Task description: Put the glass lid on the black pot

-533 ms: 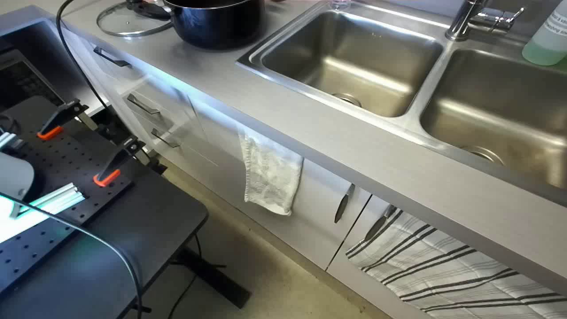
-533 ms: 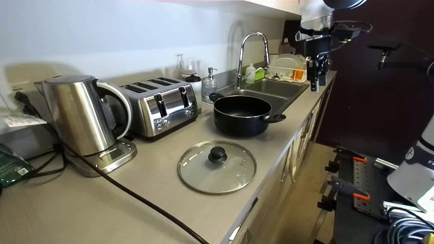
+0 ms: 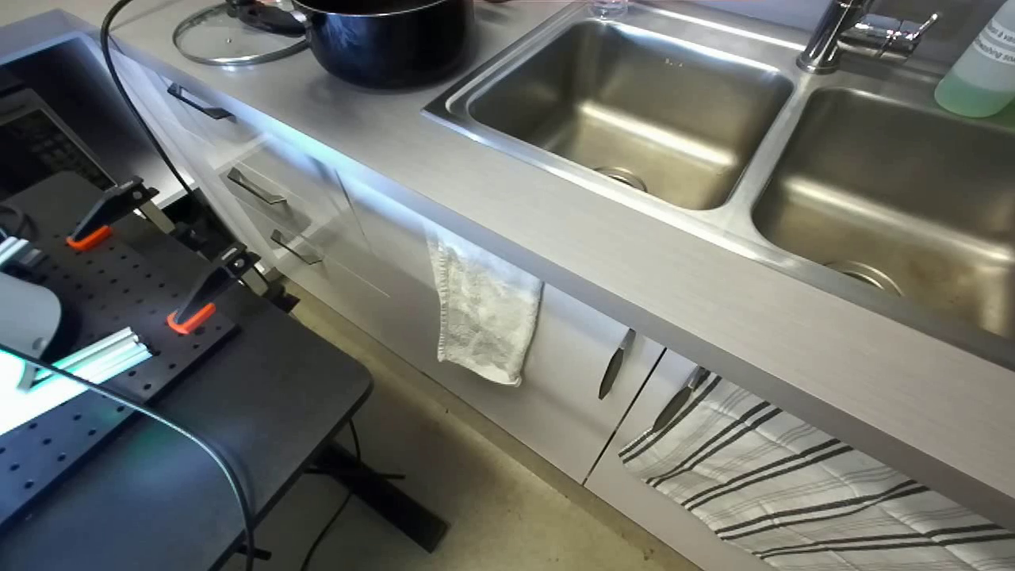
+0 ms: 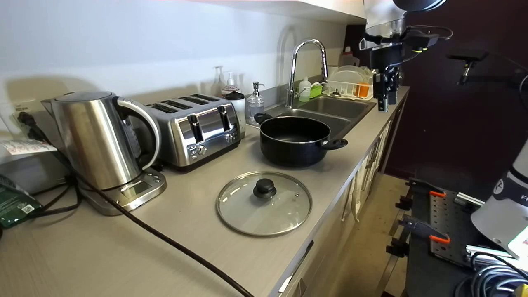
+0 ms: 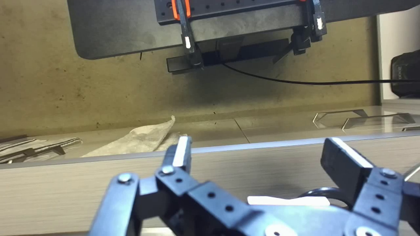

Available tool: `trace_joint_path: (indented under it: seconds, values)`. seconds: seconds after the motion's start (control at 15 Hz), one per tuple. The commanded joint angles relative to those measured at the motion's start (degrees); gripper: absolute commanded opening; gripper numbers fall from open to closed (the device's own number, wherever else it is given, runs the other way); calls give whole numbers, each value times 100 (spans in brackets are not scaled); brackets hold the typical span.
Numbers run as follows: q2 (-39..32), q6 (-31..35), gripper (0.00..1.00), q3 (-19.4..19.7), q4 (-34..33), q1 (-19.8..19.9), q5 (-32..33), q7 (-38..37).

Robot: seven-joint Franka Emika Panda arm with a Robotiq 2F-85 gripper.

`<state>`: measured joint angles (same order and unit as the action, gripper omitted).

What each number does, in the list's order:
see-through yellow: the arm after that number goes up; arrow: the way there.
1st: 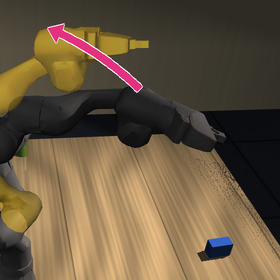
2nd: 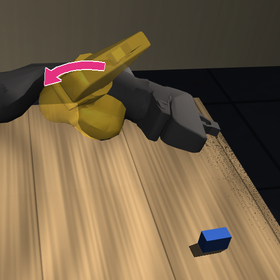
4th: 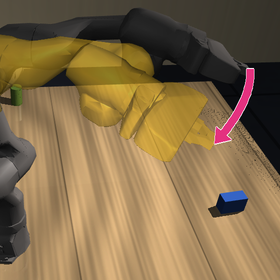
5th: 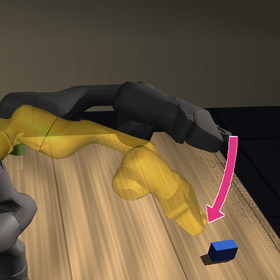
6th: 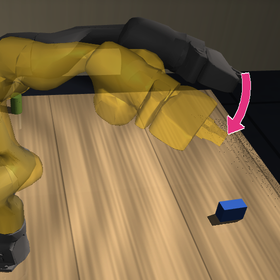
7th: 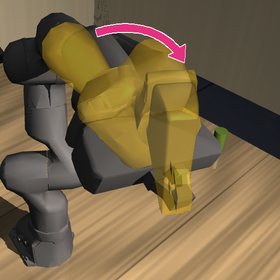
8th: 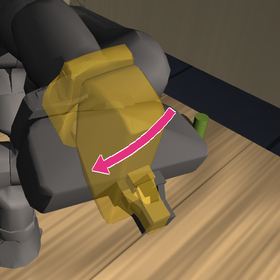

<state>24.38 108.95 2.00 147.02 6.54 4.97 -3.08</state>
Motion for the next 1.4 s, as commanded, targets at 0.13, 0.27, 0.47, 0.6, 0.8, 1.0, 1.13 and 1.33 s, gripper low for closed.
trace_joint_path:
  seconds: [0.13,0.27,0.47,0.6,0.8,1.0,1.13,1.33]
  values:
    - [-214,41,100,-194,-120,-269,145,6]
    - [-355,58,100,-362,-196,-422,240,15]
    - [-633,125,100,-635,-363,-711,442,94]
    - [-868,209,100,-825,-516,-912,625,162]
    - [-1293,423,100,-1055,-768,-1189,915,351]
    - [-1808,629,100,-1266,-1039,-1412,1330,519]
    - [-2149,801,100,-1377,-1199,-1545,1642,633]
    - [-2620,1163,100,-1488,-1436,-1725,2156,785]
